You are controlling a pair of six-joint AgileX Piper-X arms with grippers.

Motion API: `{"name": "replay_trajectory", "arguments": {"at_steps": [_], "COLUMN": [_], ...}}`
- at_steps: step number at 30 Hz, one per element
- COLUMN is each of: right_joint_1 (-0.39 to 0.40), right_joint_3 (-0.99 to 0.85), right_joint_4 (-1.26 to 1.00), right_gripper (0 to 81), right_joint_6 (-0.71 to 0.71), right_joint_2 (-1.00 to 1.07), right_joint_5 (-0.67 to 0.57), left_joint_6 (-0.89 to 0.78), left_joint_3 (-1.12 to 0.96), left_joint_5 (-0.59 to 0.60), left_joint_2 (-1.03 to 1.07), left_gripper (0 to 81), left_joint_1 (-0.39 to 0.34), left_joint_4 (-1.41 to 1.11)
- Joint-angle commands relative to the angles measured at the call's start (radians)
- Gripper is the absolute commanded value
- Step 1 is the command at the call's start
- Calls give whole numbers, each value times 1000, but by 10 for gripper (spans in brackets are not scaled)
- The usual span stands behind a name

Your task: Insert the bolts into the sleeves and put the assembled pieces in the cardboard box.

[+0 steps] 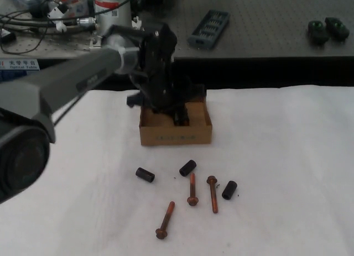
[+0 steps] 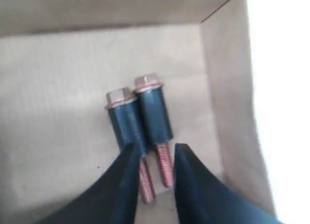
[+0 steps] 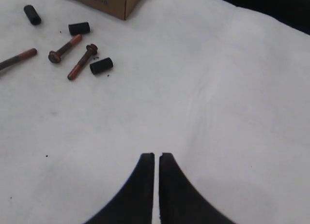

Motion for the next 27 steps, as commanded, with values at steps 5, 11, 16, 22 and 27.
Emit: {"name": "replay_trajectory", "arguments": {"at_steps": [5, 11, 16, 22, 27], "right_joint_1": [-6, -6, -6, -6, -6], "right_joint_3": [-10, -37, -41, -41, -41], "right_joint_4": [-76, -76, -77, -76, -76], "right_gripper": [39, 39, 39, 39, 39], "right_joint_6": [2, 2, 2, 2, 2], "right_joint_2": [-8, -8, -8, -8, -8], "right_joint_5": [-1, -39, -99, -122, -124], "left_joint_6": [344, 840, 1222, 1482, 1540], "left_joint_3": [-13, -13, -13, -13, -13], "left_joint_5": [-60, -68, -4, -29, -68], "left_joint_2": [-243, -345, -363, -341, -315], "left_gripper": [61, 55, 55, 57, 174], "left_joint_1": [25, 32, 18, -27, -66], "left_joint_4": [242, 549, 771, 837, 837]}}
